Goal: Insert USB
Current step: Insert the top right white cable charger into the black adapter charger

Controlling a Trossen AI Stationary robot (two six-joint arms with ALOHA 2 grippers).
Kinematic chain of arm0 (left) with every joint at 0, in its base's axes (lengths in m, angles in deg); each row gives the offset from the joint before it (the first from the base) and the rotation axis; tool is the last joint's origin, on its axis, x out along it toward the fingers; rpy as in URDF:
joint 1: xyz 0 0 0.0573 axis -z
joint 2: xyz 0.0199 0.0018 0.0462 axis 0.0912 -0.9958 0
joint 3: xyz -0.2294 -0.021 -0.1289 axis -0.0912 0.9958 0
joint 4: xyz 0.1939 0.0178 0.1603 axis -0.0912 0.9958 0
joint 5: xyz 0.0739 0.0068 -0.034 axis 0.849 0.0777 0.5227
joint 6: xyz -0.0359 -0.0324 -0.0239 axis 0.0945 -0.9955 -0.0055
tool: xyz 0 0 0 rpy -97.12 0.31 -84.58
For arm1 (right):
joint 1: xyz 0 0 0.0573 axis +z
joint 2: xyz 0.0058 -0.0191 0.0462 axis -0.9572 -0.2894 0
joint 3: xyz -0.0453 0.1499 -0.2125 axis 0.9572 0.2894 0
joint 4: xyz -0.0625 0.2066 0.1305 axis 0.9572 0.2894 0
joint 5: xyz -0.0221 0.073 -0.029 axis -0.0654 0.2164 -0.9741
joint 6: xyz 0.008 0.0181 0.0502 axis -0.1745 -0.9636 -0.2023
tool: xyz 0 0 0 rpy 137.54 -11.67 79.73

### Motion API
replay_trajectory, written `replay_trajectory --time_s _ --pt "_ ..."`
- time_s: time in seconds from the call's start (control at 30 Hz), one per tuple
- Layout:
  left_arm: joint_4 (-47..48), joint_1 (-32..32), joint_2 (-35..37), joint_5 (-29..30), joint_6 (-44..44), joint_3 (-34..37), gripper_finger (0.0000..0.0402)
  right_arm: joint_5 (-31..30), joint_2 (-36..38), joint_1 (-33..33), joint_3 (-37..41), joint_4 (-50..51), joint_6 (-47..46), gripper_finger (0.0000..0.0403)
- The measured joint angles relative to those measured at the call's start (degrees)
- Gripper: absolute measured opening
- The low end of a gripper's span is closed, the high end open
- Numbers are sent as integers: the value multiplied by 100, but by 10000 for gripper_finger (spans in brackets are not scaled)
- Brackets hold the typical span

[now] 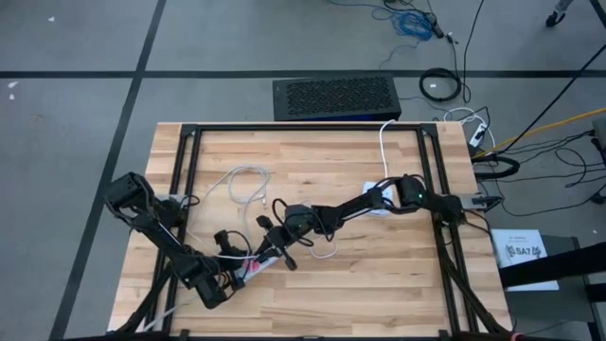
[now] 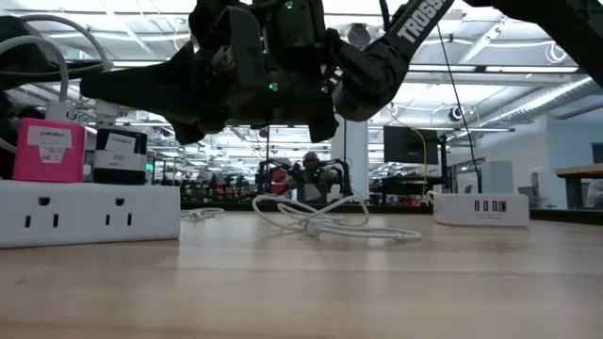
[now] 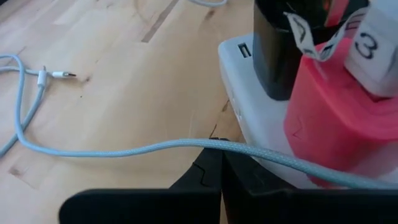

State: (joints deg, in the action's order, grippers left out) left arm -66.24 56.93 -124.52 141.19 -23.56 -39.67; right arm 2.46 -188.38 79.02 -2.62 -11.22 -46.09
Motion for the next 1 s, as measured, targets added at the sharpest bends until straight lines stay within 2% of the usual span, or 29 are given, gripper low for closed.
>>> replay_trajectory --time_s 1.0 --pt "-50 2 0 -41 6 0 0 479 42 -263 17 289 -119 0"
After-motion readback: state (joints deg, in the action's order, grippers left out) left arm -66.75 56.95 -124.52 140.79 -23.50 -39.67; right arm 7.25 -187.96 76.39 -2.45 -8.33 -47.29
